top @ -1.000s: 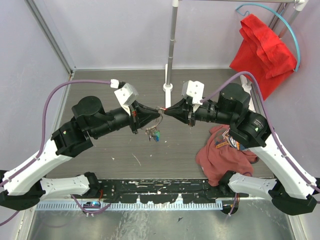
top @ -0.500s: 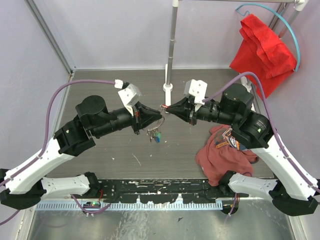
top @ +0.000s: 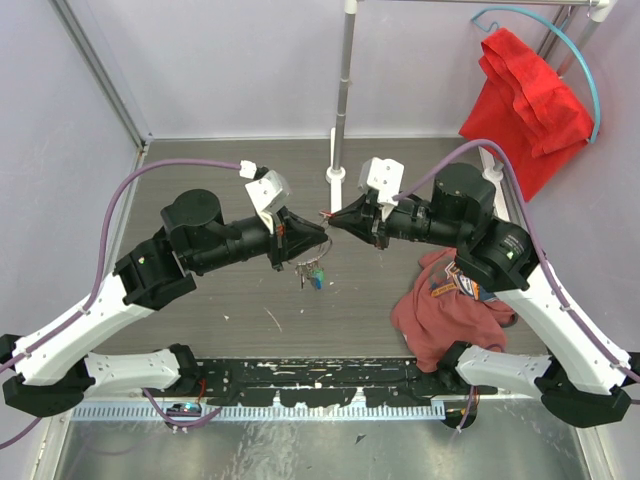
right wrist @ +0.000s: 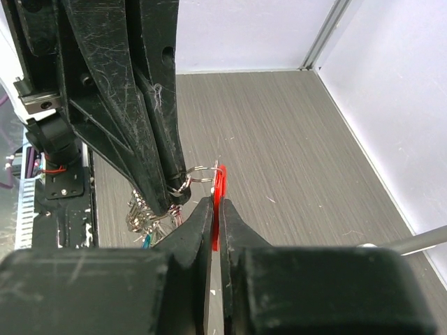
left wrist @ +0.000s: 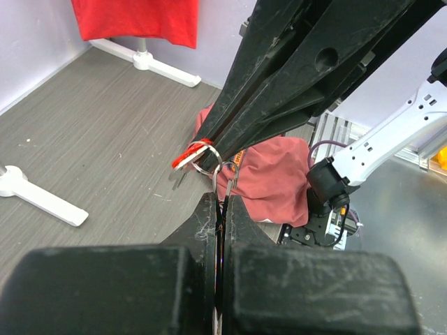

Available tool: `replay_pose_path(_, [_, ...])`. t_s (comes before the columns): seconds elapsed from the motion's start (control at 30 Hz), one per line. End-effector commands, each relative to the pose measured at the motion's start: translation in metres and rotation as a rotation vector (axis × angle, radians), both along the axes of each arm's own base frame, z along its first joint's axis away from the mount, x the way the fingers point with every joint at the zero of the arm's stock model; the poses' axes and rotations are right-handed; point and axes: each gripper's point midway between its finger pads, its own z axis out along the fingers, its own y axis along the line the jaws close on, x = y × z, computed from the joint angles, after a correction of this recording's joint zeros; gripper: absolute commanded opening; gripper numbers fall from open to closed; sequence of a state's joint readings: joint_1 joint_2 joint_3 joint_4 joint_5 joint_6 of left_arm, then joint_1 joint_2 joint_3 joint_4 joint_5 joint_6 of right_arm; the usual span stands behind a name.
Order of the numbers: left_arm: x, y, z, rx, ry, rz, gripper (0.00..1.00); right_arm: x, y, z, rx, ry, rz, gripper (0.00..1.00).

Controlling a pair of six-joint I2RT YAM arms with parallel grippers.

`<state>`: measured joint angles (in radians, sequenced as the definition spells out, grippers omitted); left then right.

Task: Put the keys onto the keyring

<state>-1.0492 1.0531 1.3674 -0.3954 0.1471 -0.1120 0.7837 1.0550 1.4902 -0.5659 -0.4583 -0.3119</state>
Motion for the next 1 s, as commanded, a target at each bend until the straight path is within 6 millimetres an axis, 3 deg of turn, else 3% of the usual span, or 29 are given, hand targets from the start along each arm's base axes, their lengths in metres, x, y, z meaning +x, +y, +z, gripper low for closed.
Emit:
replay_pose_path(0.0, [-0.007,0.001,0.024,-0.053,-0.036,-0.032,0.00,0.002,0.002,0.017,0.025,-0.035,0.002,0.15])
replay_pose_path(0.27, [-0.001,0.003,0.022,-0.052,-0.035,0.002,0.00,0.000,-0.012,0.032,0.068,-0.080,-0.048,0.41])
replay_pose_path(0.37, [0.002,0.005,0.021,-0.058,-0.033,0.030,0.00,0.000,-0.021,0.038,0.084,-0.092,-0.089,0.45])
replay_pose_path(0.63, [0.023,0.015,0.016,-0.065,-0.037,0.158,0.00,0.007,-0.038,0.066,0.239,0.047,-0.244,0.48])
replay_pose_path(0.97, [0.040,0.020,0.007,-0.071,-0.051,0.254,0.00,0.016,-0.006,0.058,0.410,0.531,-0.283,0.45])
